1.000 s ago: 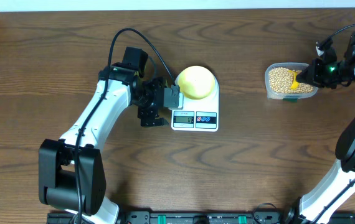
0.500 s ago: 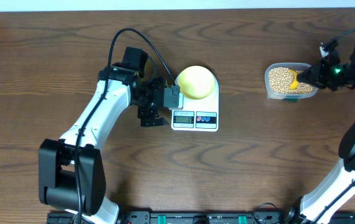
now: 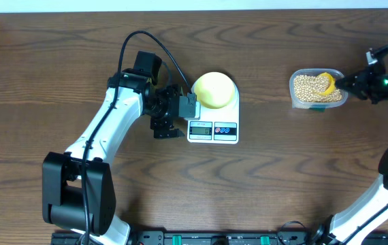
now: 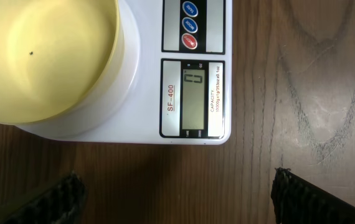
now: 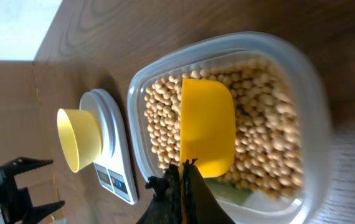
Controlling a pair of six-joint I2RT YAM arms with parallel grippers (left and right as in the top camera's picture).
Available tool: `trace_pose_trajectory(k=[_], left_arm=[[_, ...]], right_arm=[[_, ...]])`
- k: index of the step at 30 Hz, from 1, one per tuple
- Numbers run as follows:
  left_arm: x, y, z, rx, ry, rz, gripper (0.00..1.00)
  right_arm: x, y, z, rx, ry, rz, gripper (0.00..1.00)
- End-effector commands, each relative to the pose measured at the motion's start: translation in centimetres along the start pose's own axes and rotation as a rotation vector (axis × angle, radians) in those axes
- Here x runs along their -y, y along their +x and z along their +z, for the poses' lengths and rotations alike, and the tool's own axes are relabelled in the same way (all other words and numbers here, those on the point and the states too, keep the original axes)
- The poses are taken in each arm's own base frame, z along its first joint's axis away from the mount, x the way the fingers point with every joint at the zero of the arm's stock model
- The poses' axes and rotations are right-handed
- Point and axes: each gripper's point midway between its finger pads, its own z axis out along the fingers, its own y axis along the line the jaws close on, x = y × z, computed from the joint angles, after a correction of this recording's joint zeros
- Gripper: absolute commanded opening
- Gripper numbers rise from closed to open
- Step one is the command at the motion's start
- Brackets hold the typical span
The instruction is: Scoop item into bowl and weigh 50g on scale
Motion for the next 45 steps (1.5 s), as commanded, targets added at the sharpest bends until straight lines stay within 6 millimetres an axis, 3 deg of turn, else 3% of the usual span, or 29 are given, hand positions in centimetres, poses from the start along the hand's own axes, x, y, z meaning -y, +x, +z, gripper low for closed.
trace_pose_trajectory(k=[1, 9, 45], left_arm=[[0.5, -0.1, 0.3, 0.013, 0.020, 0.000, 0.98], [0.5, -0.1, 0.3, 0.013, 0.020, 0.000, 0.97], [0.5, -0.1, 0.3, 0.013, 0.020, 0.000, 0.98]], right_arm=[[0.7, -0.1, -1.1, 0.027, -0.042, 0.022, 0.01], [0.9, -0.5, -2.5, 0.069, -0.101, 0.056, 0.01], [0.5, -0.5, -2.6, 0.069, -0.122, 0.051, 0.01]])
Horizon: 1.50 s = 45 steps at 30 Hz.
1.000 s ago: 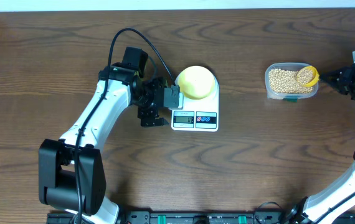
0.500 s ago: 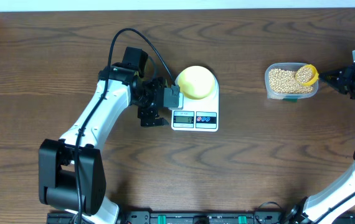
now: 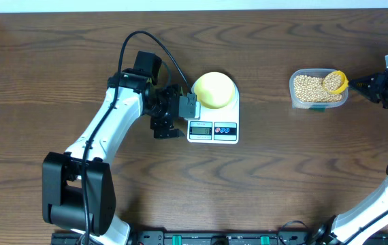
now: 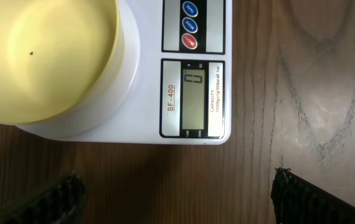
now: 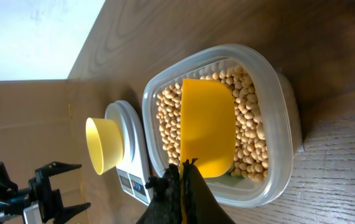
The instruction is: Scoop item into bowl and weigh 50g on scale
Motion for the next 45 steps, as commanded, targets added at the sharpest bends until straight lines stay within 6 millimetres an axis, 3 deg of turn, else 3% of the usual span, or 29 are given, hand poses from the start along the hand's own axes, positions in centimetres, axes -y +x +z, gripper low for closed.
trace_pose_trajectory(k=[1, 13, 35, 45], left_arm=[[0.5, -0.1, 0.3, 0.013, 0.020, 0.000, 0.97], [0.5, -0.1, 0.3, 0.013, 0.020, 0.000, 0.98], [0.5, -0.1, 0.3, 0.013, 0.020, 0.000, 0.98], [0.5, -0.1, 0.3, 0.013, 0.020, 0.000, 0.98]], right_arm=[[0.0, 0.1, 0.1, -0.002, -0.029, -0.003, 0.01], [-0.2, 0.5, 0.1, -0.014, -0.036, -0.002, 0.01], [-3.0, 0.3, -0.1, 0.004, -0.192, 0.016, 0.01], [-4.8, 0.6, 0.9, -0.015, -0.252, -0.005, 0.01]])
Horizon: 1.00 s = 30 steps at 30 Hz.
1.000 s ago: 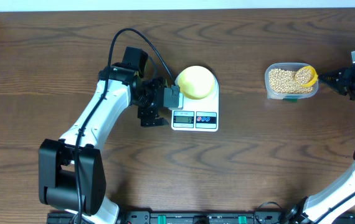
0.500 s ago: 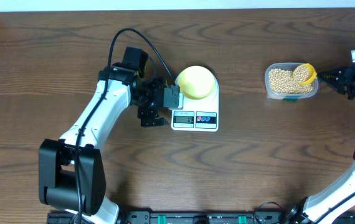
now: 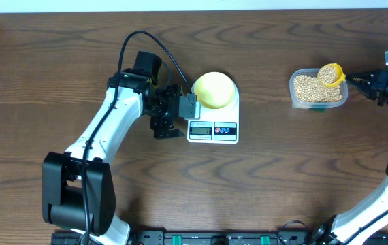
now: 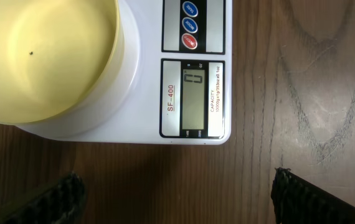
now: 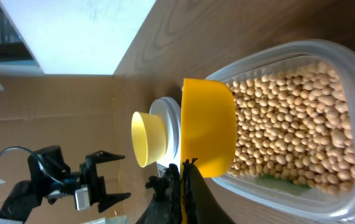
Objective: Scoop item into bowl and weigh 50g on scale
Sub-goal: 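Carry the filled scoop with the right gripper over the yellow bowl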
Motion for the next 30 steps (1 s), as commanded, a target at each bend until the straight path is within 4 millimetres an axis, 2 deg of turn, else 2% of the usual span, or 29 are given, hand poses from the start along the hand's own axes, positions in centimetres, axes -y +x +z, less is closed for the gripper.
trace_pose_trajectory(k=[1, 5, 7, 17, 30], left_arm=[[0.5, -0.1, 0.3, 0.012, 0.020, 0.000, 0.98], [0.5, -0.1, 0.3, 0.012, 0.020, 0.000, 0.98], [0.5, -0.1, 0.3, 0.012, 0.020, 0.000, 0.98], [0.5, -0.1, 0.3, 0.012, 0.020, 0.000, 0.98], [0.5, -0.1, 0.3, 0.012, 0.020, 0.000, 0.97]], right_arm=[[-1.4, 0.3, 1.4, -0.022, -0.074, -0.026, 0.01], [-2.5, 0.6, 2.7, -0.045, -0.102, -0.051, 0.01], [-3.4, 1.3, 4.2, -0.082, -0.120, -0.070, 0.01], [-6.5, 2.8, 7.5, -0.155, -0.207, -0.122, 0.01], [-10.5, 6.1, 11.9, -0.279, -0.309, -0.173, 0.01]])
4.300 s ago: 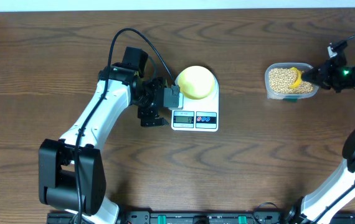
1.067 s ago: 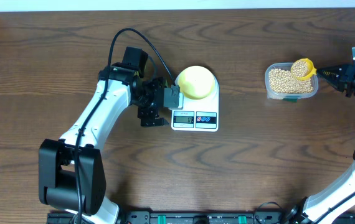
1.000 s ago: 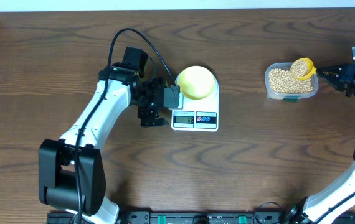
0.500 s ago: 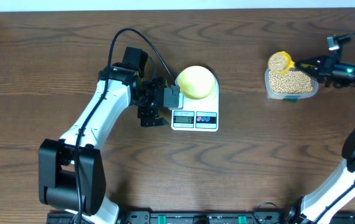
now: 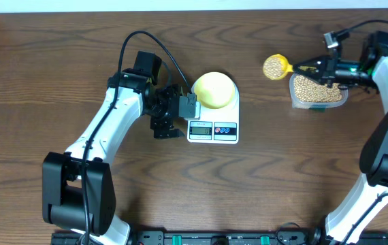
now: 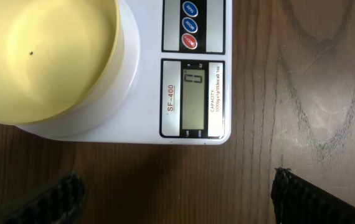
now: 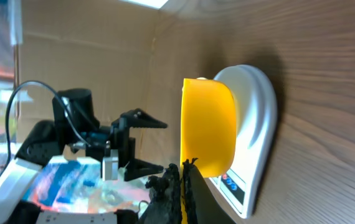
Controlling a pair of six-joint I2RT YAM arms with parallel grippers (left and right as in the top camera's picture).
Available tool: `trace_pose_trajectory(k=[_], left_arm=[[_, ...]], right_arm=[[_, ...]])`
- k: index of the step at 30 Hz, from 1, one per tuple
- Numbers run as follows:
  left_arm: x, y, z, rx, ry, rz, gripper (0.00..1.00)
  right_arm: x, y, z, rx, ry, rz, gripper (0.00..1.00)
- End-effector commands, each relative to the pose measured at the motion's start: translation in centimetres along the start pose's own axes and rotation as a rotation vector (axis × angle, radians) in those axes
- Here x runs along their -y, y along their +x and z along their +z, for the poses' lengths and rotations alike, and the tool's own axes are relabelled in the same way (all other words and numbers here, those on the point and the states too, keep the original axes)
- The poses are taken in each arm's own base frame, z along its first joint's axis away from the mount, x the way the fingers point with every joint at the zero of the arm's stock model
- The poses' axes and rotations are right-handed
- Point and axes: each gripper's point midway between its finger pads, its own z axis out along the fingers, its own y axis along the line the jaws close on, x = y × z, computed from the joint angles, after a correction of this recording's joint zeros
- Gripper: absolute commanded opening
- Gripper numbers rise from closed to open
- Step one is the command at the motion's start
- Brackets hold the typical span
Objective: Scoop item into bowl and weigh 50g on scale
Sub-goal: 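Carry the filled scoop with the right gripper over the yellow bowl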
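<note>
A yellow scoop (image 5: pixel 274 66) heaped with soybeans hangs in the air between the tub and the scale, its handle clamped in my right gripper (image 5: pixel 316 67). In the right wrist view the scoop (image 7: pixel 208 126) fills the centre, the gripper (image 7: pixel 183 180) shut on its handle. The yellow bowl (image 5: pixel 214 89) stands empty on the white scale (image 5: pixel 213 121), whose display (image 6: pixel 193 96) reads 0. My left gripper (image 6: pixel 177 196) rests open on the table beside the scale's front, its fingertips (image 6: pixel 299 196) wide apart.
A clear plastic tub of soybeans (image 5: pixel 317 89) sits at the right, behind the right arm. The left arm's black cable (image 5: pixel 146 41) loops over the table behind the scale. Bare wood lies in front.
My right gripper has carried the loaded scoop leftwards, from over the tub's far edge to open air left of the tub. The left arm and scale reading are unchanged.
The scoop first lay in the beans inside the tub, held by my right gripper. It then sat at the tub's right end, then rose full above the tub's rim. Now it hangs between tub and scale. The left gripper stayed open throughout.
</note>
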Motion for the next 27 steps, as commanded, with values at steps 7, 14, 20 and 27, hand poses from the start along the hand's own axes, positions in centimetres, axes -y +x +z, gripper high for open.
trace_pose_trajectory(k=[7, 14, 20, 27], left_arm=[[0.5, -0.1, 0.3, 0.012, 0.020, 0.000, 0.97], [0.5, -0.1, 0.3, 0.012, 0.020, 0.000, 0.98], [0.5, -0.1, 0.3, 0.012, 0.020, 0.000, 0.97], [0.5, -0.1, 0.3, 0.012, 0.020, 0.000, 0.98]], right_arm=[[-2.5, 1.6, 4.6, -0.096, -0.103, -0.013, 0.01], [-3.8, 2.3, 7.8, -0.159, -0.124, -0.044, 0.01], [-4.0, 3.9, 10.8, -0.227, -0.085, -0.079, 0.01], [-3.4, 4.7, 12.3, -0.261, -0.025, -0.114, 0.01]])
